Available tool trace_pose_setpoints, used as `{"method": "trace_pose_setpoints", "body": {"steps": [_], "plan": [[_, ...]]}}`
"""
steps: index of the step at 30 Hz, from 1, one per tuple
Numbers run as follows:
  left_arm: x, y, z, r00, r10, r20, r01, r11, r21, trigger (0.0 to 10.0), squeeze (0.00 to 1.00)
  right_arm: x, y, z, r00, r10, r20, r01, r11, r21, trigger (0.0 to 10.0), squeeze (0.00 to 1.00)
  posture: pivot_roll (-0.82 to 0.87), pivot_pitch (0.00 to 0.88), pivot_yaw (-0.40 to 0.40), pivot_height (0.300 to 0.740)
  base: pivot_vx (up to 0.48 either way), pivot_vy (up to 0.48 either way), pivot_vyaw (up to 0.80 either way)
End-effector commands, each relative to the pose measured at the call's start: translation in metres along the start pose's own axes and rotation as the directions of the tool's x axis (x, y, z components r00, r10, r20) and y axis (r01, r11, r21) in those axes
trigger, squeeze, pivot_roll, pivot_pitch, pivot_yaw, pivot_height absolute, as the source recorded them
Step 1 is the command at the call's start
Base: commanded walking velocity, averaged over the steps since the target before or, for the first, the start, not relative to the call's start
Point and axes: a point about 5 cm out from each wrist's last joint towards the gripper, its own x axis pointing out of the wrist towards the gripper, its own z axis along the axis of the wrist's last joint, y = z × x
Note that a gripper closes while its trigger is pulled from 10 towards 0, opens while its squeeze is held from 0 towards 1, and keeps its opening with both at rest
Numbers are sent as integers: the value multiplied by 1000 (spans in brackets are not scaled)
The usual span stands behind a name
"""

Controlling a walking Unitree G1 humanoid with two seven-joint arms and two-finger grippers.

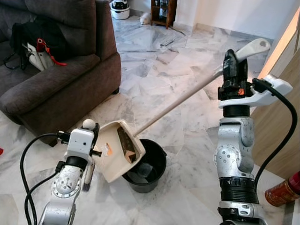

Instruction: Sweep floor

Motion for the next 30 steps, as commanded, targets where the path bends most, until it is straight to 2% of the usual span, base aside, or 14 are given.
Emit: {"method": "trace_pose_setpoints", "body": {"steps": [1,9,11,13,16,22,26,30], "plan": [[1,0,12,999,-5,47,4,1000,22,10000,0,8,15,13,994,63,85,-67,997,41,10000,0,102,77,9,740,0,0,0],[2,-2,12,999,-16,46,16,1000,11,10000,0,10,28,13,980,177,91,-184,981,67,10000,0,106,77,10,740,0,0,0],[3,-3,12,999,-22,46,22,1000,7,10000,0,11,39,9,957,285,48,-286,958,-2,10000,0,105,78,11,740,0,0,0],[3,-4,12,999,-24,46,24,1000,6,10000,0,11,44,6,946,325,22,-324,945,-43,10000,0,106,78,11,740,0,0,0],[4,-4,12,999,-27,46,27,1000,2,10000,0,11,49,4,939,344,21,-343,939,-35,10000,0,108,79,10,740,0,0,0],[4,-5,12,998,-31,47,31,1000,-2,10000,0,12,53,2,930,368,10,-366,928,-71,10000,0,107,78,10,740,0,0,0],[4,-6,13,998,-34,49,34,999,-3,10000,0,12,59,1,916,400,-1,-398,911,-112,10000,0,107,77,9,740,0,0,0],[4,-6,13,998,-34,50,35,999,-3,10000,0,14,60,2,924,383,9,-376,911,-169,10000,0,108,75,9,740,0,0,0]]}}
